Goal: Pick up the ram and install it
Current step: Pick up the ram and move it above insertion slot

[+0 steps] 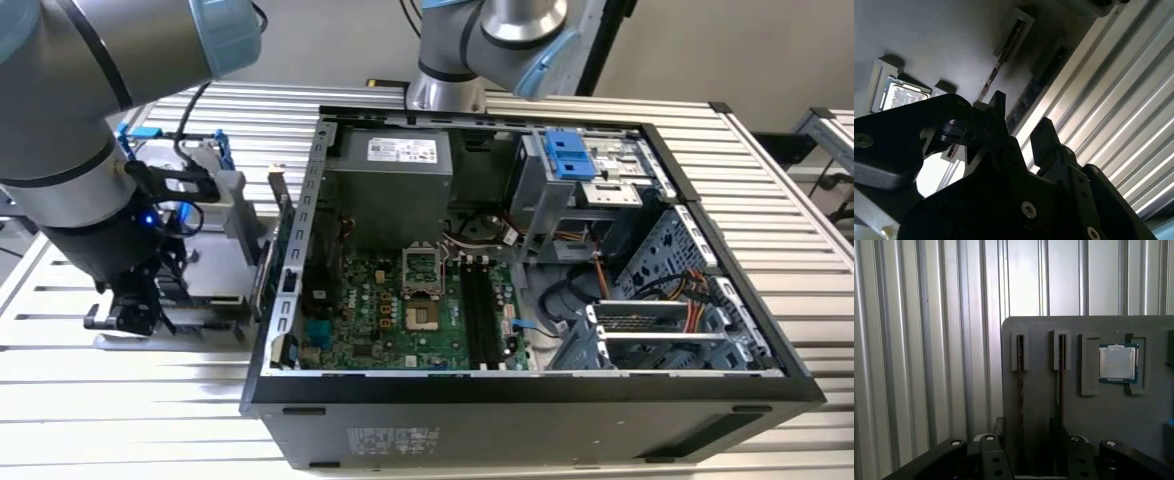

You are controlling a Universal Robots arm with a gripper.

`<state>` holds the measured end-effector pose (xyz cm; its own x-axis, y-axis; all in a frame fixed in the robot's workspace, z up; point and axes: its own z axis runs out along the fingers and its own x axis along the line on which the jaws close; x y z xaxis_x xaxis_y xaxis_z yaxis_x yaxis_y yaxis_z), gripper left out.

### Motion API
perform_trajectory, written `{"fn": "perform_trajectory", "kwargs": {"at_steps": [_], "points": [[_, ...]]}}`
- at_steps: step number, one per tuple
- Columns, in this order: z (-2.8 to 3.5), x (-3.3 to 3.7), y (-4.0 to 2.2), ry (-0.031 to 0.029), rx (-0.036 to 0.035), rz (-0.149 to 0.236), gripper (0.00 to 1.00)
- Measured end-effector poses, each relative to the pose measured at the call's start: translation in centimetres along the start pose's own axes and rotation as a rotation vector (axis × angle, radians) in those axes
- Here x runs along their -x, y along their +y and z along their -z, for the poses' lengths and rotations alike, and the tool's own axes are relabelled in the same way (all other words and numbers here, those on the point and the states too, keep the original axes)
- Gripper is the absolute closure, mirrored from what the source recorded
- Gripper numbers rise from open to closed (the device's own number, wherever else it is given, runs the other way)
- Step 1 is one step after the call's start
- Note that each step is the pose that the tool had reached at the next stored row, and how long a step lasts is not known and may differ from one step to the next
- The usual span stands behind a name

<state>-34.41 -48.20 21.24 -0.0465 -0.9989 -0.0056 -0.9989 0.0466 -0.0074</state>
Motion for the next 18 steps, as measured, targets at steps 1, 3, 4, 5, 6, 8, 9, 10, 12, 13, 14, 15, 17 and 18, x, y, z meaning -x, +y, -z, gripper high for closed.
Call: {"fn": "perform_trajectory", "kwargs": {"at_steps": [1,3,4,5,6,8,9,10,12,13,14,15,17,18], "points": [[-0.17,0.00,0.00,0.0010,0.0000,0.000,0.00],[-0.49,0.00,0.02,0.0027,-0.0002,0.000,0.00],[-0.66,0.00,0.02,0.0033,-0.0001,0.001,0.00],[-0.84,0.00,0.03,0.0039,-0.0001,0.001,0.00],[-1.02,0.00,0.04,0.0043,-0.0002,0.001,0.00],[-1.27,-0.05,0.08,0.0048,-0.0001,0.002,0.00],[-1.36,-0.06,0.10,0.0049,-0.0001,0.002,0.00],[-1.43,-0.06,0.13,0.0049,-0.0001,0.003,0.00],[-1.52,-0.06,0.17,0.0048,-0.0002,0.005,0.00],[-1.57,-0.07,0.18,0.0047,-0.0004,0.007,0.00],[-1.61,-0.10,0.21,0.0046,-0.0004,0.009,0.00],[-1.64,-0.14,0.24,0.0046,-0.0004,0.011,0.00],[-1.71,-0.23,0.29,0.0047,-0.0004,0.014,0.00],[-1.76,-0.28,0.30,0.0047,-0.0003,0.014,0.00]]}}
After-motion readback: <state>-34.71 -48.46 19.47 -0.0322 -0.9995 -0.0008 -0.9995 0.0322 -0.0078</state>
